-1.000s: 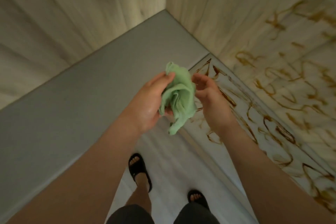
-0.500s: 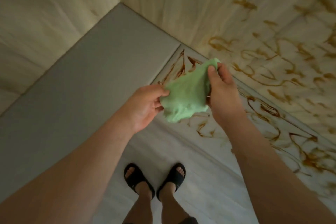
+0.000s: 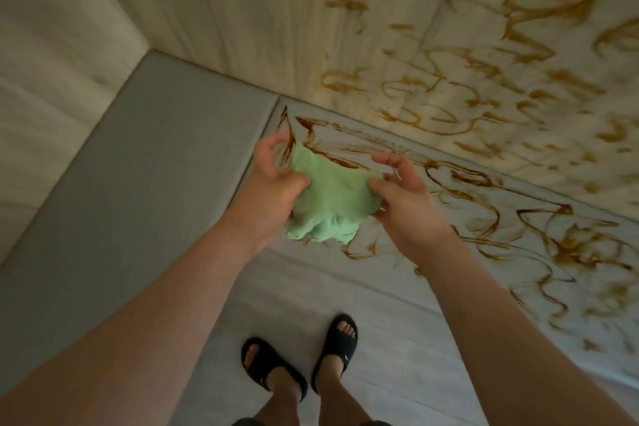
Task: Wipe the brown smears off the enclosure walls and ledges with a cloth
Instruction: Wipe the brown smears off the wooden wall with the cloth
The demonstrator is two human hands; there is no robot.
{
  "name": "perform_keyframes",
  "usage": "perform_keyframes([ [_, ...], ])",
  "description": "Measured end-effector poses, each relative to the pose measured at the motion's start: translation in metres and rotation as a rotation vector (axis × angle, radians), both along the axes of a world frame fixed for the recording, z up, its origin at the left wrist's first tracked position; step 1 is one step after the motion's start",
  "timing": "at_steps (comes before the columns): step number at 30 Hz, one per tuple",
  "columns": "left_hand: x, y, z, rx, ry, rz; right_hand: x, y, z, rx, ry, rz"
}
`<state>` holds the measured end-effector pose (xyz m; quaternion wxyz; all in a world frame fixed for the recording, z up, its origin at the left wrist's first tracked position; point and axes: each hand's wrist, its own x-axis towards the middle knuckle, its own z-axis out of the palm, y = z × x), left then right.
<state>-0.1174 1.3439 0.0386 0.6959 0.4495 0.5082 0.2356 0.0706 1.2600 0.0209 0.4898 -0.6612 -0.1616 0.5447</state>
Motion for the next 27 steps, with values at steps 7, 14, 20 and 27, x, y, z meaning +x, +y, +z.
perform_keyframes([
  [7,0.019,0.015,-0.003,0.524,0.485,-0.463,0.029,0.000,0.020,-0.042,-0.737,0.607],
  [14,0.034,0.066,0.011,0.651,0.561,-0.395,0.039,0.031,0.031,-0.034,-0.608,0.358],
  [20,0.039,0.113,0.073,0.742,0.175,-0.335,0.016,0.078,0.085,0.266,0.329,-0.030],
  [27,0.051,0.185,0.063,0.890,0.386,-0.350,-0.042,0.152,0.043,0.333,0.850,-0.257],
])
